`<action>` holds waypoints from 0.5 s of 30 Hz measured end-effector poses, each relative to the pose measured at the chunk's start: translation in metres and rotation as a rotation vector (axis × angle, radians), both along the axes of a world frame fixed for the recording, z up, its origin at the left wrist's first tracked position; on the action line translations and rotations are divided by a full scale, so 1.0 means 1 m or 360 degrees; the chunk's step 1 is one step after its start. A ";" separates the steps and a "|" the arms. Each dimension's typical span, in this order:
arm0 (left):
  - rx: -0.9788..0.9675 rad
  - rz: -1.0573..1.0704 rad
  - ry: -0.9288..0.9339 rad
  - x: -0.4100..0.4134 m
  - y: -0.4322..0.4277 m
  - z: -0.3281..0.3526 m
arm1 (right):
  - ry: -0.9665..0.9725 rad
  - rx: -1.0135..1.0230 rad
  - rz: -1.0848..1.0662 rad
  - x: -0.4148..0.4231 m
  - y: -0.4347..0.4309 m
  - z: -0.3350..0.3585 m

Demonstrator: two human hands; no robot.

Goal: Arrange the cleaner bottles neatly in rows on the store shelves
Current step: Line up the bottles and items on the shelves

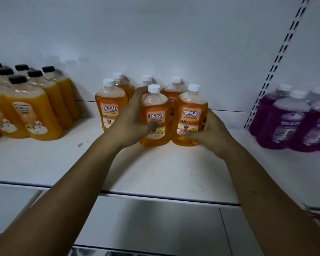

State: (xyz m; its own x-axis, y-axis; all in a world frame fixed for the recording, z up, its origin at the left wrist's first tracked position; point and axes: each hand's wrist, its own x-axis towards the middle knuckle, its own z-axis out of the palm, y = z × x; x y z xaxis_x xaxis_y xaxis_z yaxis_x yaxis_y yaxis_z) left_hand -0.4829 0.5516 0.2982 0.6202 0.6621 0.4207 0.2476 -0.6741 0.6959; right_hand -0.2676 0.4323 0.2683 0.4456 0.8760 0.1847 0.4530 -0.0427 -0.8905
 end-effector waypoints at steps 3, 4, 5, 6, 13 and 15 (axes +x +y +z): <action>0.0323 0.0271 0.0182 -0.002 -0.003 0.006 | -0.0082 -0.0006 -0.0003 -0.004 0.002 -0.001; 0.0485 0.0390 0.0281 -0.003 -0.005 0.010 | -0.0102 -0.0006 -0.0013 -0.004 0.004 -0.001; 0.0605 0.0479 0.0357 -0.004 -0.007 0.013 | -0.0115 -0.0006 -0.0024 -0.004 0.004 -0.002; 0.0650 0.0520 0.0404 -0.004 -0.009 0.017 | -0.0124 -0.0005 -0.0034 -0.004 0.006 -0.003; 0.0437 0.0503 0.0354 0.000 -0.004 0.020 | -0.0185 0.0047 -0.0128 -0.013 0.022 -0.009; 0.0438 0.0515 0.0325 0.001 0.000 0.018 | -0.0224 0.0091 -0.0162 -0.018 0.024 -0.007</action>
State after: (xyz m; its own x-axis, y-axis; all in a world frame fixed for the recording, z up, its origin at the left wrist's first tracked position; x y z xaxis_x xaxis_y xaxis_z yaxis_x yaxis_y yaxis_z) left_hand -0.4823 0.5517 0.3166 0.4888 0.7160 0.4983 0.5888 -0.6923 0.4172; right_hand -0.2855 0.4567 0.2609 0.4976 0.8140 0.2996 0.5690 -0.0457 -0.8210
